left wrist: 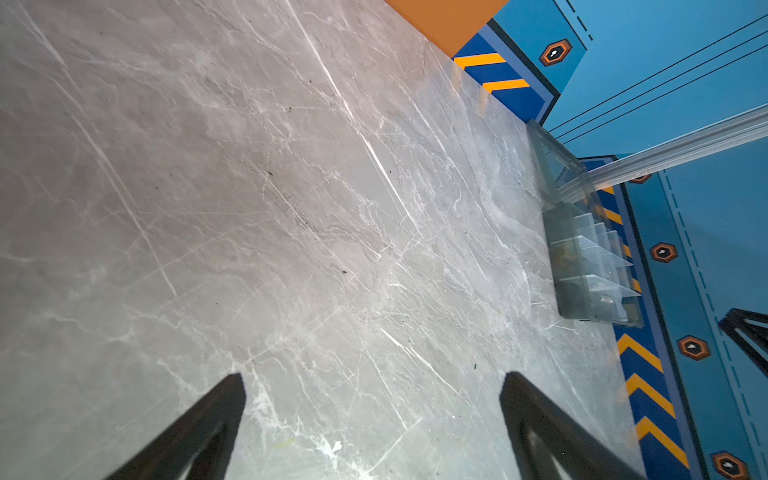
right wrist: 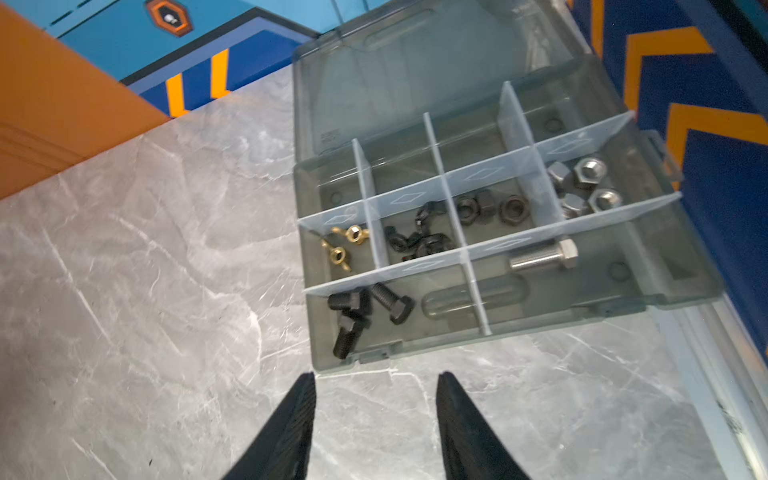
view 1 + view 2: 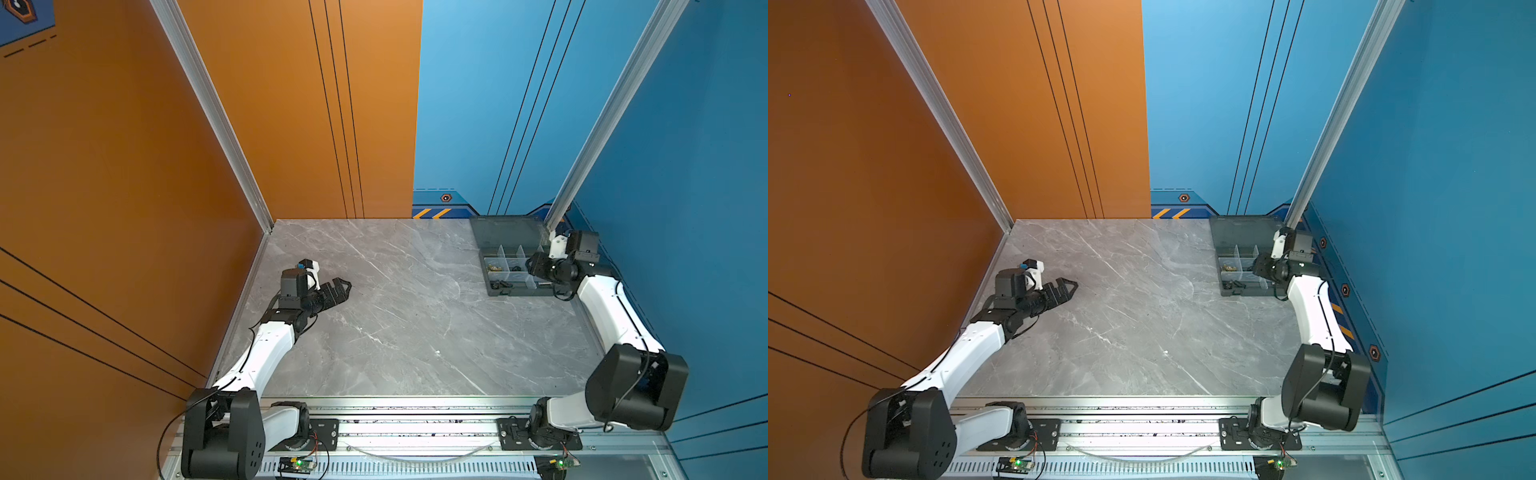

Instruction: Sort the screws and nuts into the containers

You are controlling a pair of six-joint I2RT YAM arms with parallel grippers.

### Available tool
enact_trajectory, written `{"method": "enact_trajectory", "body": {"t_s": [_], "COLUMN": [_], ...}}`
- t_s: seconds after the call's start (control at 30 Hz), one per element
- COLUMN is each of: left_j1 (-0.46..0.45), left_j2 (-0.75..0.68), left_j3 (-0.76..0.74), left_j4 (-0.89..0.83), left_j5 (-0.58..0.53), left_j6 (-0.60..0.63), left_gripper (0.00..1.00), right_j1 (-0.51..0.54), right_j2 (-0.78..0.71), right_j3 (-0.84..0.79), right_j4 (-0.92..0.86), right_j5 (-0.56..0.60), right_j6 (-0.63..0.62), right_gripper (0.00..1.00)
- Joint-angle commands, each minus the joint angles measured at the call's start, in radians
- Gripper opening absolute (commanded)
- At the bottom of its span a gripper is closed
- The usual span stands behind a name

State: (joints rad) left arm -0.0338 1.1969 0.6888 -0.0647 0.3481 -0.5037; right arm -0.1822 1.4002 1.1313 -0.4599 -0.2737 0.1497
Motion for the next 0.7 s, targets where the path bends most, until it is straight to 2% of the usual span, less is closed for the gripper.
{"method": "enact_trajectory", "body": {"t_s": [0.0, 0.13, 0.3, 0.53, 0.67], "left_j1": [-0.014, -0.024, -0.028, -0.019, 0.009], "left_j2": [0.019, 0.019, -0.011, -0.047, -0.024], "left_j3": [0.021, 0.001, -0.041, -0.114, -0.165], "left_j4": [0.028, 0.096, 0.197, 0.308, 0.437], "left_j5": [-0.079, -0.138, -0.213, -0.346, -0.353], "left_j6": [0.068, 0.133, 0.215, 0.359, 0.418], "left_gripper": [0.98, 0.98, 0.98, 0.98, 0.98], "right_j1": [0.056, 0.119, 0.146, 0.167, 0.173], "right_j2": [-0.079, -0.139, -0.133, -0.094, -0.052], "right_j3": [-0.093, -0.221, -0.343, -0.455, -0.491], "right_j4": [0.128, 0.292, 0.479, 0.665, 0.724], "right_j5": [-0.023, -0.041, -0.061, 0.033, 0.112], "right_j6": [-0.049, -0.038, -0.025, -0.071, -0.128], "right_gripper": [0.50, 0.50, 0.51, 0.51, 0.51]}}
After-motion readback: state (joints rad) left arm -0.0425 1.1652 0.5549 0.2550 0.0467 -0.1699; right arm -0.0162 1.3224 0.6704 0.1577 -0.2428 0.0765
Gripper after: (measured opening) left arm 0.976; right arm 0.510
